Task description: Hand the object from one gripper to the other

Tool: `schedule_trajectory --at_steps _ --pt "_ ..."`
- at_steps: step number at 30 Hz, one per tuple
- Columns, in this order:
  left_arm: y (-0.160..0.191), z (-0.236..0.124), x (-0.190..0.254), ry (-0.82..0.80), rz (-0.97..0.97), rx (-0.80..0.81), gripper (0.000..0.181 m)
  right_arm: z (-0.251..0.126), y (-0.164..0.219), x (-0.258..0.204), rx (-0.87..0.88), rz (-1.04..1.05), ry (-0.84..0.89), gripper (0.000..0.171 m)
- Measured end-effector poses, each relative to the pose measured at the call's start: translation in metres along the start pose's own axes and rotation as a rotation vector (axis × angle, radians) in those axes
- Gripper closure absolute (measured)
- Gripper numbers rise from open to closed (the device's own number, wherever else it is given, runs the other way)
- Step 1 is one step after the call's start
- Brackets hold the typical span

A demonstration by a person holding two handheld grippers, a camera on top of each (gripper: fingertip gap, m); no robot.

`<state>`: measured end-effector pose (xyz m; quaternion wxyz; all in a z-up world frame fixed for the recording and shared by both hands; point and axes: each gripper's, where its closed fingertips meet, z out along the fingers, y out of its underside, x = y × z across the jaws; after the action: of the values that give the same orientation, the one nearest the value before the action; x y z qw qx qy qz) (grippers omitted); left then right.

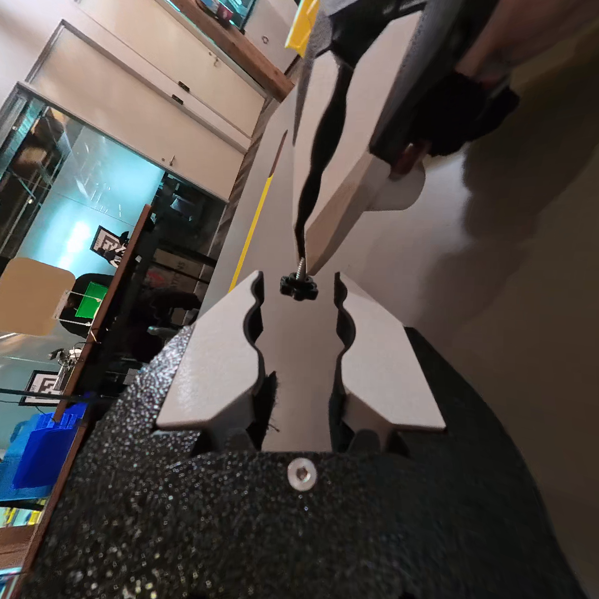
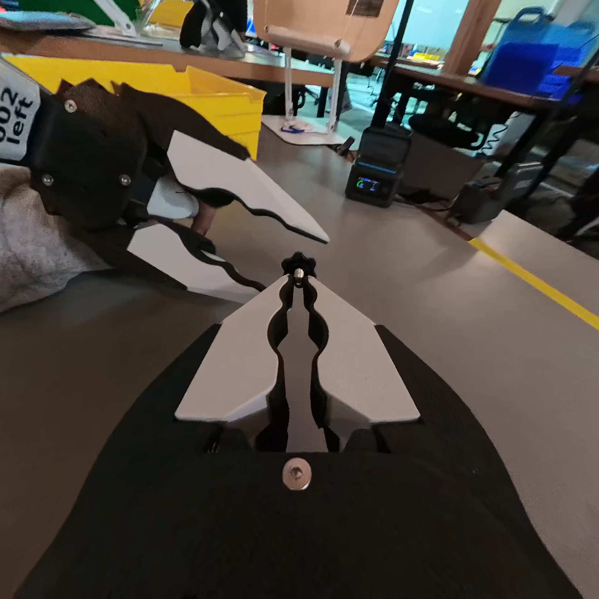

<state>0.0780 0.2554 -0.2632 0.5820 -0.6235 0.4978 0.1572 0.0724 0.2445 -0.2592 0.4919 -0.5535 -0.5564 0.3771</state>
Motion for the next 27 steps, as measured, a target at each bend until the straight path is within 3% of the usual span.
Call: schedule_trajectory --at_steps 1,4,7,10,13,16,18,22,27 --pt "0.001 0.001 0.002 0.01 0.012 -0.009 0.142 0.0 0.001 -0.002 -0.008 -0.004 -0.013 0.167" --pt "0.004 0.001 0.008 0.043 0.041 -0.033 0.157 0.002 0.003 -0.009 -0.028 -0.024 -0.045 0.167" --pt "0.006 0.003 0.007 0.043 0.008 -0.052 0.159 0.003 0.003 -0.008 -0.025 -0.042 -0.036 0.167" --pt "0.01 0.004 -0.01 -0.022 -0.15 -0.088 0.159 0.001 -0.008 0.002 0.053 -0.094 0.058 0.164" --pt "0.003 -0.001 -0.026 0.003 -0.495 0.039 0.159 -0.004 -0.017 0.011 0.097 -0.216 0.16 0.136" --pt "-0.022 -0.015 -0.034 0.24 -1.013 0.324 0.159 -0.008 -0.028 0.01 0.15 -0.4 0.247 0.129" --pt "-0.029 -0.022 -0.03 0.473 -1.267 0.406 0.16 -0.009 -0.035 -0.003 0.19 -0.502 0.237 0.127" --pt "-0.034 -0.033 -0.008 0.798 -1.49 0.377 0.16 -0.009 -0.043 -0.022 0.233 -0.582 0.184 0.128" --pt "-0.049 -0.05 0.011 1.083 -1.592 0.378 0.159 -0.009 -0.041 -0.039 0.245 -0.607 0.084 0.132"
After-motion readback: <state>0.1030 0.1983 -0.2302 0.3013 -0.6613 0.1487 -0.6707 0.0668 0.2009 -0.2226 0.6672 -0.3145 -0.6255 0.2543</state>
